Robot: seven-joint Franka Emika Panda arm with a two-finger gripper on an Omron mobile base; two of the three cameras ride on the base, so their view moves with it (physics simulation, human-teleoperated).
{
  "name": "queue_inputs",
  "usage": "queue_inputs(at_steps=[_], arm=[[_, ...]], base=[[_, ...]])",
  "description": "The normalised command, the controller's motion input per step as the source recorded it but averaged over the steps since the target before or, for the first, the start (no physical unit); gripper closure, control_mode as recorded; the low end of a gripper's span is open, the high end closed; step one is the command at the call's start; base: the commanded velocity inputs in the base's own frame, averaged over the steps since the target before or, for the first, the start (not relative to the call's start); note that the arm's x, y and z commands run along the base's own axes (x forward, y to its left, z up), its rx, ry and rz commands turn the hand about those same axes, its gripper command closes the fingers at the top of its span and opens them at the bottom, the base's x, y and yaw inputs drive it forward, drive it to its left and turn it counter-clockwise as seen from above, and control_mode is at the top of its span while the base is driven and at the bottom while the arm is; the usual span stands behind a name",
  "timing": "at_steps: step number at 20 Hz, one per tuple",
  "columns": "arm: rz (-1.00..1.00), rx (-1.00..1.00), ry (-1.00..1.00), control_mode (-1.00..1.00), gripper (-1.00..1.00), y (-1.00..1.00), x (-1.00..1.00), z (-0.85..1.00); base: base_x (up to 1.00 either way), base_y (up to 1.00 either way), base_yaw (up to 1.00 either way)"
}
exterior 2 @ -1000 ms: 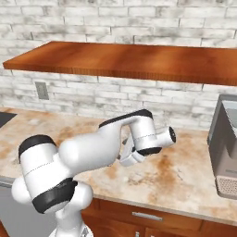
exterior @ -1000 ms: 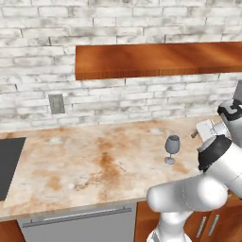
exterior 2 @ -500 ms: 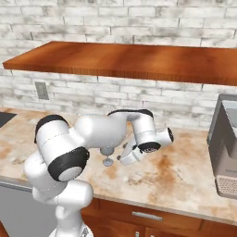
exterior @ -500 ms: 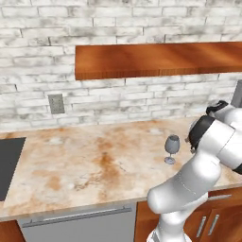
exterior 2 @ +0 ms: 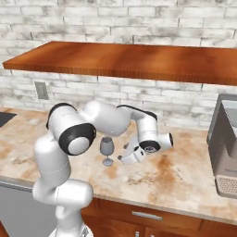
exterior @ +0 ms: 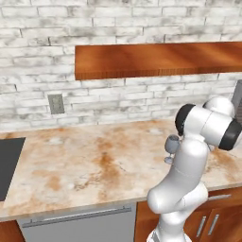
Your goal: Retrieve the wine glasses from the counter and place one next to each plate.
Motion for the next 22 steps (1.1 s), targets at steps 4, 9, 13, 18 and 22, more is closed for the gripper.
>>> queue_inputs(at_steps=[4, 9, 13, 18, 22], arm=[[0.0, 0.04, 0.0, -1.0, -1.0, 0.0, 0.24, -0.21], [0.0, 0.03, 0.0, -1.0, -1.0, 0.0, 0.15, -0.23], [0.0, 0.04, 0.04, -1.0, -1.0, 0.0, 0.0, -0.16], [0.0, 0.05, 0.04, -1.0, -1.0, 0.0, 0.0, -0.14], [0.0, 0.01, 0.02, -1.0, -1.0, 0.1, 0.03, -0.12]], base=[[0.0, 0.0, 0.0], [0.0, 0.0, 0.0], [0.0, 0.0, 0.0], [0.0, 0.0, 0.0], [0.0, 0.0, 0.0]])
